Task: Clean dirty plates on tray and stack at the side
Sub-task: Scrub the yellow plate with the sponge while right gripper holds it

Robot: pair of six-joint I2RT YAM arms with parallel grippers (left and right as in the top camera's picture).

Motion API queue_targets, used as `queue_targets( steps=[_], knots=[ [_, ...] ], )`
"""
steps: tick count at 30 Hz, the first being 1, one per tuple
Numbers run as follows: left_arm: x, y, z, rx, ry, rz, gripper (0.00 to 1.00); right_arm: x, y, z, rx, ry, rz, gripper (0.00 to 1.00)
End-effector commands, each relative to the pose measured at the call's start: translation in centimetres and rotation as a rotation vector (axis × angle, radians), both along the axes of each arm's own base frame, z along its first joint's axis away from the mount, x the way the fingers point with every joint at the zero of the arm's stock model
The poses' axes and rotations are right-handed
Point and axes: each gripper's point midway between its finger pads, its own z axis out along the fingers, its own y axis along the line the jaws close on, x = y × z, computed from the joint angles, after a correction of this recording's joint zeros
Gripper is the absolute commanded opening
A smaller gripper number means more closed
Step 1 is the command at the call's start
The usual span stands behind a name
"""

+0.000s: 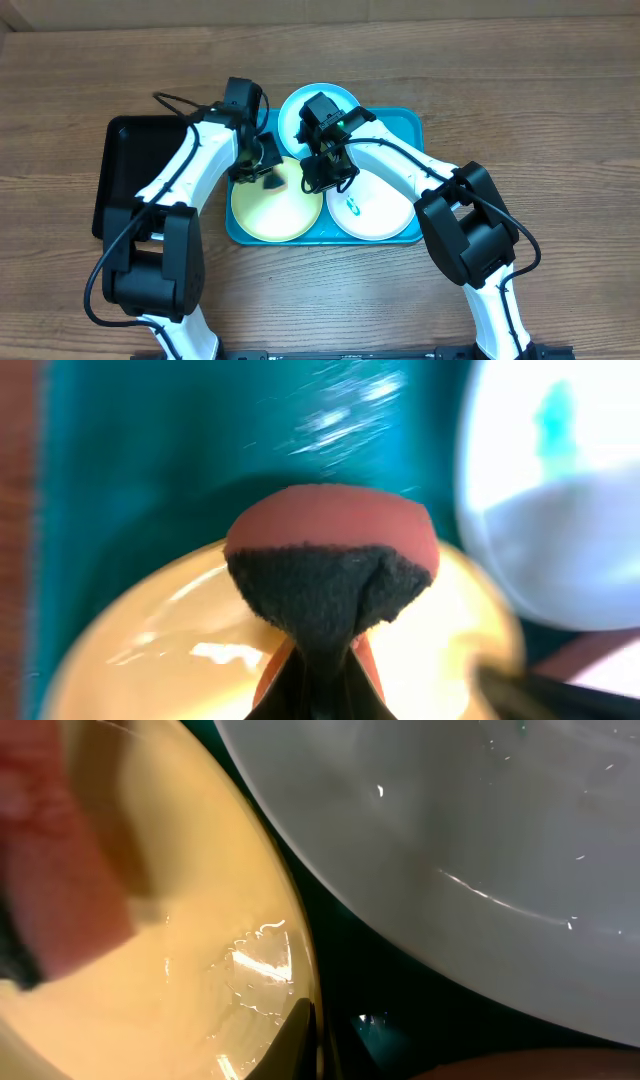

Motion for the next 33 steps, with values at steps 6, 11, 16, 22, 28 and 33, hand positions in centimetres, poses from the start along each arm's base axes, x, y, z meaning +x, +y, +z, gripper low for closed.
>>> queue_targets(
  steps=[6, 11, 16, 22, 28, 33],
  knots=[
    [-2.6, -3.7, -2.8, -0.089, 0.049, -0.044, 0.04, -0.1, 0.1, -0.4, -0.002, 0.001, -0.001, 0.04],
    [-4.4, -2.1, -4.3, -0.010, 0.099, -0.034, 0.04, -0.1, 0.1, -0.4, -0.003, 0.002, -0.004, 0.04],
    [-6.6, 3.0, -4.6, 0.265, 0.176, -0.013, 0.04, -0.1, 0.1, -0.4, -0.005, 0.005, -0.004, 0.04],
    [-8.0, 6.8, -3.3, 0.483, 0.228, -0.017, 0.04, -0.1, 0.1, -0.4, -0.005, 0.005, -0.004, 0.04],
    [-6.2, 8.2, 0.6, 0.589, 0.199, 0.001, 0.04, -0.1, 0.1, -0.4, -0.005, 0.004, -0.004, 0.04],
    [-2.8, 7.7, 5.0, 0.567, 0.079, 0.104, 0.04, -0.2, 0.1, -0.4, -0.005, 0.007, -0.004, 0.04]
  ],
)
